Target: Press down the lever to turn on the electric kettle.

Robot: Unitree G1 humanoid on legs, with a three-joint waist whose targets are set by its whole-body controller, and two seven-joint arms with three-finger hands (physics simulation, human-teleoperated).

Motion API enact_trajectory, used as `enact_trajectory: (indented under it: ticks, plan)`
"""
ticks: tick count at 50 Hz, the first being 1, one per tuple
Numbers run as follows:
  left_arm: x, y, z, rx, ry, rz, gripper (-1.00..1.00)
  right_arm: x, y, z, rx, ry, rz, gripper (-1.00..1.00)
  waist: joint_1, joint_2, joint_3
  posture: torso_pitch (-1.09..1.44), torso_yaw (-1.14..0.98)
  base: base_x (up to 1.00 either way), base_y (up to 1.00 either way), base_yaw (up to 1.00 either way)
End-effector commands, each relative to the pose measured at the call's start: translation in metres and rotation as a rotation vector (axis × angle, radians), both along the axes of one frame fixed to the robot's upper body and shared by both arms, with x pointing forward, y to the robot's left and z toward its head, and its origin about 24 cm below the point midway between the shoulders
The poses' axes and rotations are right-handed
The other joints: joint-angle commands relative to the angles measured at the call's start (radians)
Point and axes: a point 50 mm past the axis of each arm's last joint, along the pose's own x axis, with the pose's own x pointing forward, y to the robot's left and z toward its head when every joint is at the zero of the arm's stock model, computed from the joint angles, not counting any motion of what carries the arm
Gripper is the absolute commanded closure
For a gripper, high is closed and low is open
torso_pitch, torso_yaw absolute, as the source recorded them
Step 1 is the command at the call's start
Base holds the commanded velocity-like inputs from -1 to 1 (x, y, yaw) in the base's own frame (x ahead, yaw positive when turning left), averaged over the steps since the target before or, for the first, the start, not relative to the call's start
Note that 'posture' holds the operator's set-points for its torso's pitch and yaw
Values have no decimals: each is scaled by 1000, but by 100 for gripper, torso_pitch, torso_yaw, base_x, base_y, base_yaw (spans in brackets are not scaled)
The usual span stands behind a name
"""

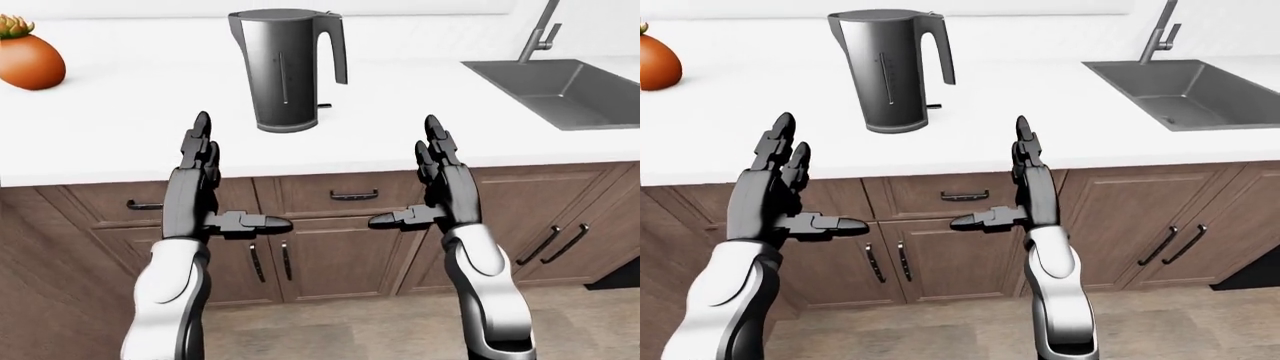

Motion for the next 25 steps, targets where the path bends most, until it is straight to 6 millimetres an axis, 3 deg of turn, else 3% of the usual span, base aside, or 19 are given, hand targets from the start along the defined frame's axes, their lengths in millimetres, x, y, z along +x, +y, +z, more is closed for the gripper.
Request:
enact_trajectory:
  ticks: [1, 7, 9, 10, 11, 12, 15, 19, 21, 23, 24, 25]
  plan:
    - [-5, 4, 19, 15, -108, 24, -100, -3, 6, 23, 1, -119, 32, -100, 5, 3, -21, 0, 0, 34, 0, 0]
    - [-7, 6, 19, 16, -110, 31, -100, -3, 6, 22, -1, -120, 31, -100, -10, 69, -12, 0, 0, 33, 0, 0]
    - [-6, 6, 20, 16, -111, 32, -100, -3, 6, 23, -2, -122, 29, -100, -14, 119, -27, 0, 0, 34, 0, 0]
    - [-6, 6, 19, 16, -111, 32, -100, -4, 5, 23, -3, -121, 26, -100, -13, 150, -60, 0, 0, 34, 0, 0]
    - [-6, 6, 19, 16, -111, 32, -100, -3, 5, 22, -3, -120, 26, -100, 2, 115, -20, 0, 0, 33, 0, 0]
    - [-6, 6, 19, 16, -110, 32, -100, -3, 5, 22, -4, -119, 25, -100, -3, 130, -8, 0, 0, 30, 0, 0]
    - [-7, 6, 18, 15, -110, 33, -100, -3, 6, 21, -6, -117, 23, -100, 10, 113, -31, 0, 0, 22, 0, 0]
    - [-7, 7, 17, 14, -109, 33, -100, -4, 5, 21, -5, -119, 21, -100, 21, 72, -26, 0, 0, 20, 0, 0]
    - [-8, 7, 17, 14, -109, 35, -100, -4, 4, 22, -5, -121, 18, -100, 25, 42, -26, 0, 0, 20, 0, 0]
    - [-10, 9, 16, 12, -108, 40, -100, -4, 3, 22, -6, -121, 12, -100, 26, -12, -42, 0, 0, 20, 0, 0]
    - [-11, 10, 15, 12, -108, 43, -100, -4, 3, 22, -7, -121, 11, -100, 19, 6, -41, 0, 0, 20, 0, 0]
    - [-11, 11, 15, 11, -109, 45, -100, -3, 3, 22, -7, -122, 12, -100, 13, 5, -28, 0, 0, 20, 0, 0]
